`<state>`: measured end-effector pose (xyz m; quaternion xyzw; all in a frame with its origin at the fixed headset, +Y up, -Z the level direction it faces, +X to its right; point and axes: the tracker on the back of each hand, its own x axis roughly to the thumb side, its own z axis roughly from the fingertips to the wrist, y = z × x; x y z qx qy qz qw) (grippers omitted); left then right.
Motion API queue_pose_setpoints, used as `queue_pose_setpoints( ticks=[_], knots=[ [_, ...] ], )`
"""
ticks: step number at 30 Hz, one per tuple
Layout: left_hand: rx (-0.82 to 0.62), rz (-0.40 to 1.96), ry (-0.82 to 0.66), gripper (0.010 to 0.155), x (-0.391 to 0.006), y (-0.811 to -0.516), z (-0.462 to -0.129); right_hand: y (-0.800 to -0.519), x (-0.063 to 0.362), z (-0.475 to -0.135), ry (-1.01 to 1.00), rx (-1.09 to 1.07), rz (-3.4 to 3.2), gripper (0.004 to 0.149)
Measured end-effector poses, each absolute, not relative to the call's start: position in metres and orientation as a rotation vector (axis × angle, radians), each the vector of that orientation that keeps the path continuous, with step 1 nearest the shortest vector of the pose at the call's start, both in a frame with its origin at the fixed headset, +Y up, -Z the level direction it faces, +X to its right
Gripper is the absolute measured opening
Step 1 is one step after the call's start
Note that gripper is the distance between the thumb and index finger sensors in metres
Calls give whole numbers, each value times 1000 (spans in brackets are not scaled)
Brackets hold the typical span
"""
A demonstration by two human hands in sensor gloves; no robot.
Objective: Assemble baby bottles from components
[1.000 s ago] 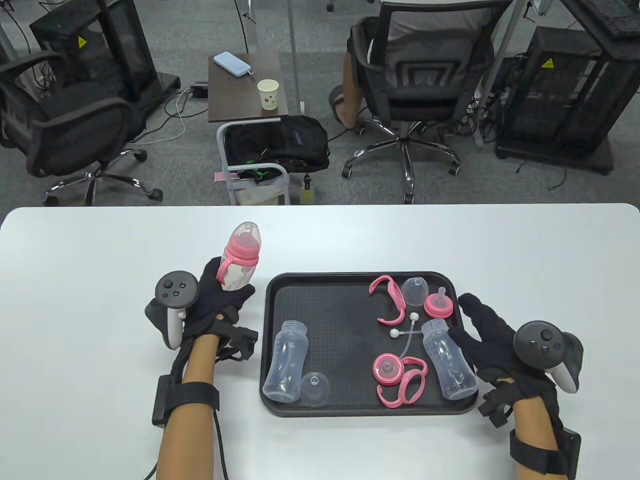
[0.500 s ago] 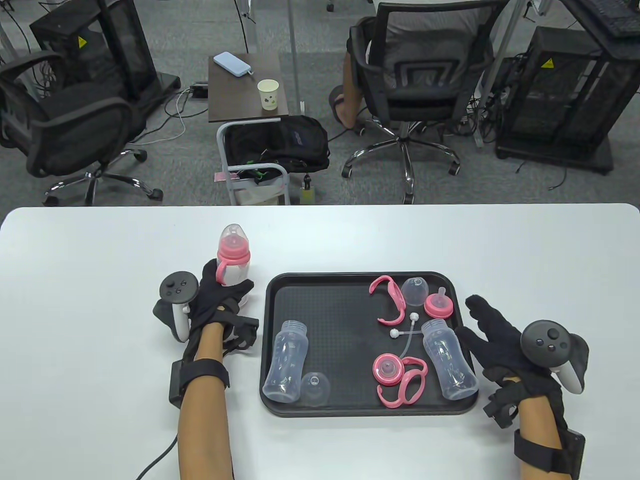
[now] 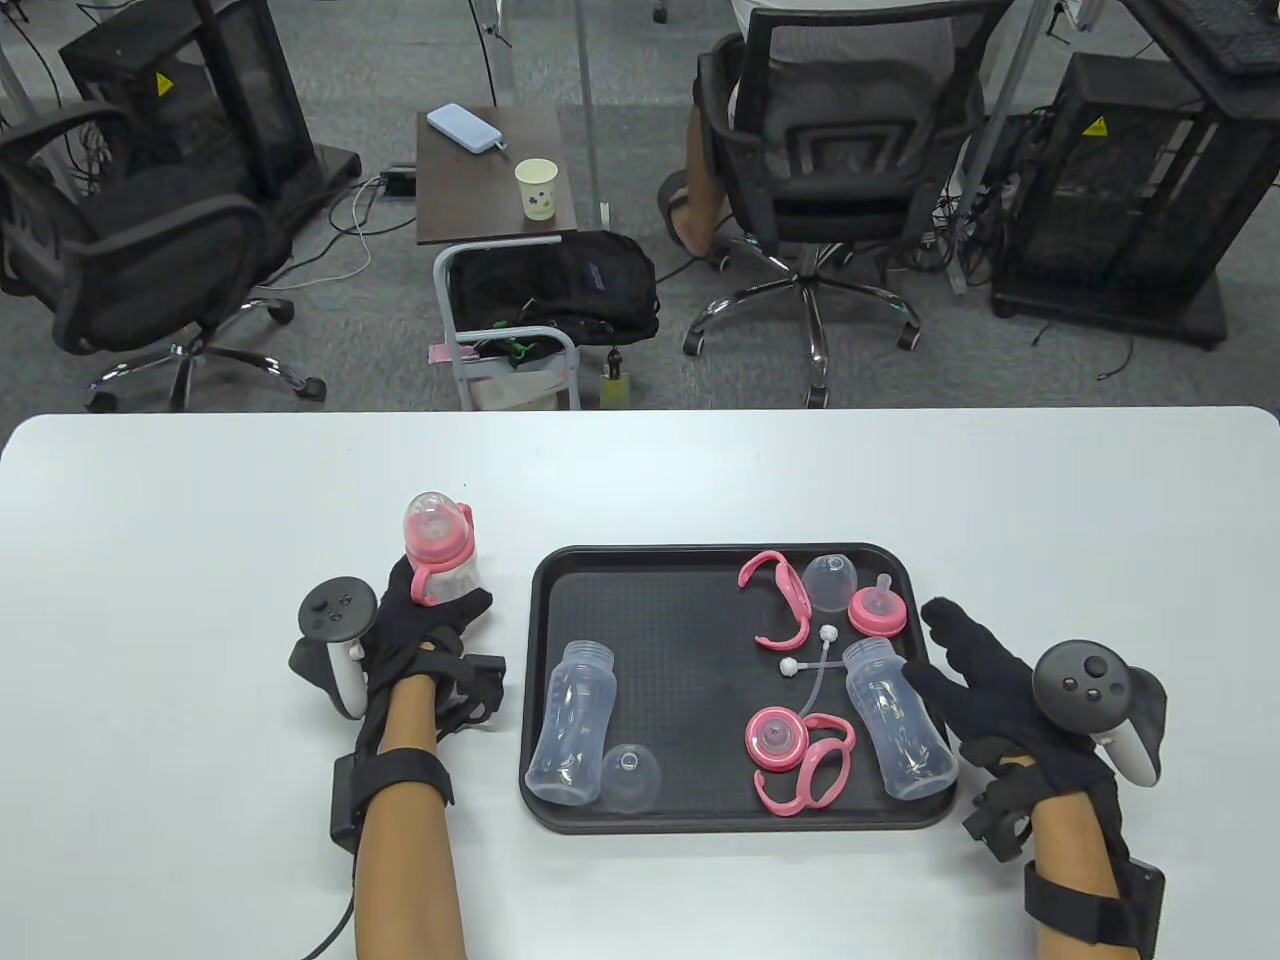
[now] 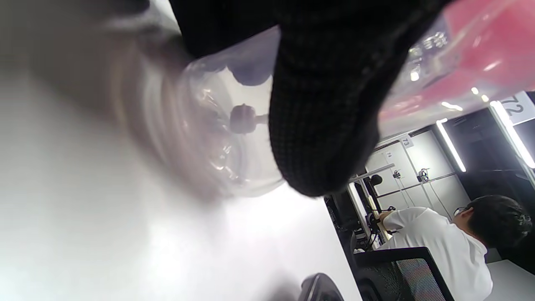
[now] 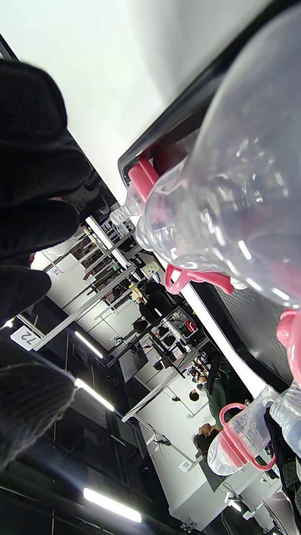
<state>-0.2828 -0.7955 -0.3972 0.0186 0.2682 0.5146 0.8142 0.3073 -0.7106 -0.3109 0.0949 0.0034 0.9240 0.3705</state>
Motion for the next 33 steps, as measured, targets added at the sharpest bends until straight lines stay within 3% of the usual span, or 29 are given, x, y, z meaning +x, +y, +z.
queue_pose_setpoints(
  ticks=[5, 12, 22, 29, 33],
  knots=[
    [31, 1118, 561, 96, -287, -796, -388, -711, 307, -311, 27, 248, 2359, 78],
    [26, 1049, 542, 95, -295, -791, -349, -708, 317, -309, -12, 225, 2306, 77],
    [-145, 873, 527, 95, -305, -745, -288, -706, 320, -306, -10, 238, 2261, 73],
    [-204, 730, 378, 94, -252, -687, -278, -708, 318, -307, 9, 253, 2247, 72],
    [-254, 600, 339, 98, -205, -677, -291, -709, 316, -307, 20, 259, 2247, 72]
  ],
)
